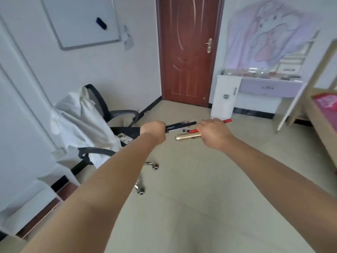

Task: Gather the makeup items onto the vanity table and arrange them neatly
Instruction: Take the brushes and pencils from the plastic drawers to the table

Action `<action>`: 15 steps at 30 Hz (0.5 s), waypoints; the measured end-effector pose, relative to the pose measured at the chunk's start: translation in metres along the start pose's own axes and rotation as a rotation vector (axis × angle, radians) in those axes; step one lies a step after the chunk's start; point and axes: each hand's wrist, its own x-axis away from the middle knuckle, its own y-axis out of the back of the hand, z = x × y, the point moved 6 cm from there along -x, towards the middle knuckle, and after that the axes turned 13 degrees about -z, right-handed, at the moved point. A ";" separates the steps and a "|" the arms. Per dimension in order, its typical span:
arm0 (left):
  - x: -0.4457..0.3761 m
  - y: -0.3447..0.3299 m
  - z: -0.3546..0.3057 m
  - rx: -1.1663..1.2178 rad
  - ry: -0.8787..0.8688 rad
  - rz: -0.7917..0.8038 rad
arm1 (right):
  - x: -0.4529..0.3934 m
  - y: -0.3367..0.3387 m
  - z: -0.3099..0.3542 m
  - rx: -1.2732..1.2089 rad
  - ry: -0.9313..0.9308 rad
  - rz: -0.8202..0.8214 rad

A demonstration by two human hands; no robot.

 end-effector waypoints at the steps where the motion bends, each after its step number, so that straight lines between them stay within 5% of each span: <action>1: -0.024 -0.001 -0.032 0.020 -0.029 -0.006 | 0.004 -0.001 -0.036 0.039 -0.037 0.002; 7: -0.134 0.002 -0.200 0.032 -0.272 -0.029 | 0.034 -0.010 -0.210 0.186 -0.251 0.070; 15: -0.283 -0.018 -0.293 -0.052 -0.427 -0.086 | 0.006 -0.064 -0.355 0.254 -0.385 0.111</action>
